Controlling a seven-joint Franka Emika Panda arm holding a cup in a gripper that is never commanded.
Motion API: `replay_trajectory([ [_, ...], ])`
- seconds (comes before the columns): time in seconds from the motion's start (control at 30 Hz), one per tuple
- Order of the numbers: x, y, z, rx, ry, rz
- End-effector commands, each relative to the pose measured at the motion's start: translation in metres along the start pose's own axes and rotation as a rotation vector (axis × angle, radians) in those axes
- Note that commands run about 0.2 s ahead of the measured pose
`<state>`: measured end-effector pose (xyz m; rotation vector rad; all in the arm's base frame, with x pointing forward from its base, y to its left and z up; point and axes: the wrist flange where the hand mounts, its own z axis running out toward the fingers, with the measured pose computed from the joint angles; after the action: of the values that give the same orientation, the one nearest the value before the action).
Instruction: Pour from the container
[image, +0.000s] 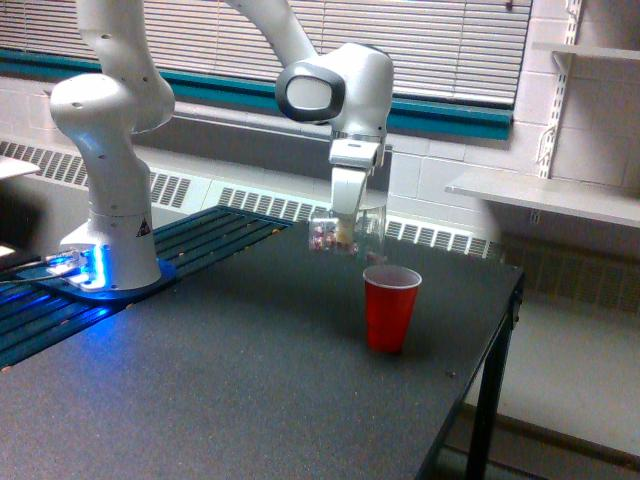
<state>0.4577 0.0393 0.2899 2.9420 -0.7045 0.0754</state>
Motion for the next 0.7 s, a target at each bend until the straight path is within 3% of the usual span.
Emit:
replay_trajectory([
  [0.03,0.0082,0.0014,-0.0068,-0.002,-0.009,-0.045],
  [0.7,0.017,0.0008,-0.0049,-0.031,-0.096,-0.095],
])
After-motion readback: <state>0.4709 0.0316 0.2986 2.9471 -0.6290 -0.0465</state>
